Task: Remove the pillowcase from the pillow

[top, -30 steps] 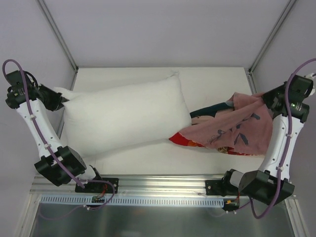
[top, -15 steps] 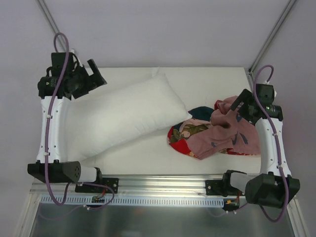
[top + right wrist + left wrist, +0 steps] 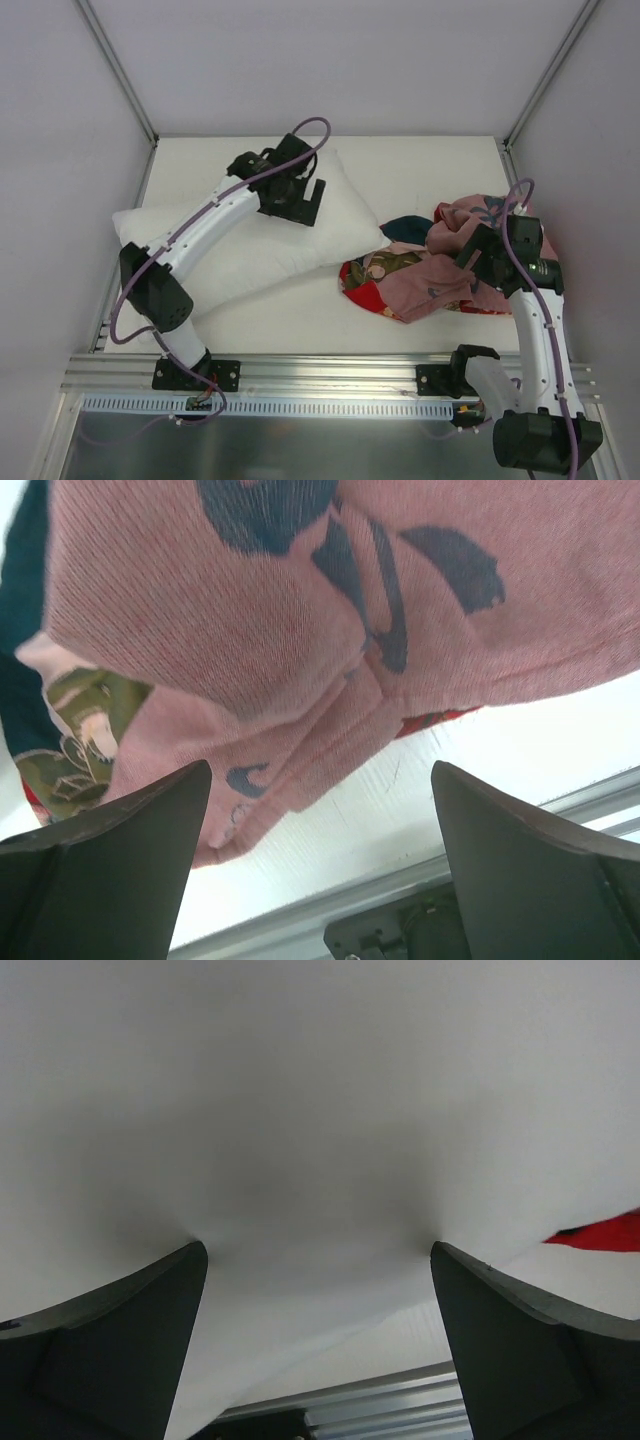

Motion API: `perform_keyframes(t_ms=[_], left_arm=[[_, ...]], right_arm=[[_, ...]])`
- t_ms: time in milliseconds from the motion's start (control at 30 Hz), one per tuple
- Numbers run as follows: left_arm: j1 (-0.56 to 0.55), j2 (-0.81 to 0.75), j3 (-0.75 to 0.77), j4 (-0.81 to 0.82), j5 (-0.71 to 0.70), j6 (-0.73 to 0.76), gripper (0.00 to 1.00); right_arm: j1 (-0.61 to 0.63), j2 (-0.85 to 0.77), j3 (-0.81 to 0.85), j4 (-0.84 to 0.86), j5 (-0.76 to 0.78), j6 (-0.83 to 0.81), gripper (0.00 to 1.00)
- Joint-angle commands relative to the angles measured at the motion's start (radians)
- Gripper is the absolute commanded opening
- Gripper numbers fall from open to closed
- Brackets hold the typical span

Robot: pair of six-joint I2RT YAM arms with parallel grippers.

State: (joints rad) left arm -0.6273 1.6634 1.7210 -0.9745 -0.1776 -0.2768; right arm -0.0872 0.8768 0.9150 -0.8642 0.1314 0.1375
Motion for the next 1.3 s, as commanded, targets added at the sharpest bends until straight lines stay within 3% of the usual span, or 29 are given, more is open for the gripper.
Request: perform_keyframes(t_ms=[0, 33, 67, 133, 167, 300, 433, 667, 700, 767, 800, 833, 900, 1000, 1267], left_arm=[[-0.006, 0.085, -0.011, -0.004, -0.076, 0.011, 0.93], [-0.006, 0.113, -0.011, -0.003, -0.088, 0.004, 0.86], [-0.005, 0.162, -0.008, -0.003, -0.106, -0.001, 0.60], [0.003, 0.203, 0.006, -0.006, -0.146, -0.010, 0.25], [0.014, 0.231, 0.009, -0.006, -0.145, -0.025, 0.00], [0.119, 0.228, 0.003, -0.004, -0.112, -0.073, 0.00], [0.295, 0.197, 0.014, -0.003, -0.102, -0.098, 0.00], [0.411, 0.164, 0.118, -0.007, -0.108, -0.067, 0.00], [0.419, 0.159, 0.121, -0.007, -0.080, -0.070, 0.01], [0.428, 0.141, 0.126, -0.007, -0.057, -0.075, 0.23], [0.428, 0.130, 0.121, -0.009, -0.051, -0.078, 0.35], [0.428, 0.121, 0.118, -0.009, -0.030, -0.082, 0.67], [0.428, 0.078, 0.101, -0.009, -0.001, -0.088, 0.86], [0.426, -0.002, 0.088, -0.007, 0.064, -0.099, 0.97], [0.388, -0.280, -0.061, 0.010, 0.176, -0.079, 0.99]], right_arm=[[0.020, -0.044, -0.037, -0.022, -0.044, 0.013, 0.96], [0.023, -0.045, -0.044, -0.021, -0.049, 0.017, 0.96], [0.029, -0.053, -0.047, -0.019, -0.053, 0.020, 0.96], [0.033, -0.059, -0.047, -0.019, -0.053, 0.024, 0.96], [0.035, -0.062, -0.045, -0.021, -0.050, 0.024, 0.96], [0.037, -0.078, -0.038, -0.027, -0.047, 0.017, 0.96], [0.038, -0.082, -0.033, -0.022, -0.049, 0.013, 0.96], [0.055, -0.029, 0.048, 0.005, -0.076, 0.010, 0.96], [0.058, -0.015, 0.065, 0.008, -0.075, 0.007, 0.96], [0.072, 0.031, 0.128, 0.005, -0.062, -0.006, 0.96], [0.076, 0.045, 0.149, -0.002, -0.061, -0.007, 0.96], [0.086, 0.057, 0.171, -0.006, -0.052, -0.013, 0.96], [0.095, 0.086, 0.231, -0.015, -0.038, -0.018, 0.96], [0.136, 0.112, 0.294, -0.028, -0.003, -0.038, 0.96], [0.293, 0.131, 0.369, -0.067, 0.164, -0.072, 0.96]])
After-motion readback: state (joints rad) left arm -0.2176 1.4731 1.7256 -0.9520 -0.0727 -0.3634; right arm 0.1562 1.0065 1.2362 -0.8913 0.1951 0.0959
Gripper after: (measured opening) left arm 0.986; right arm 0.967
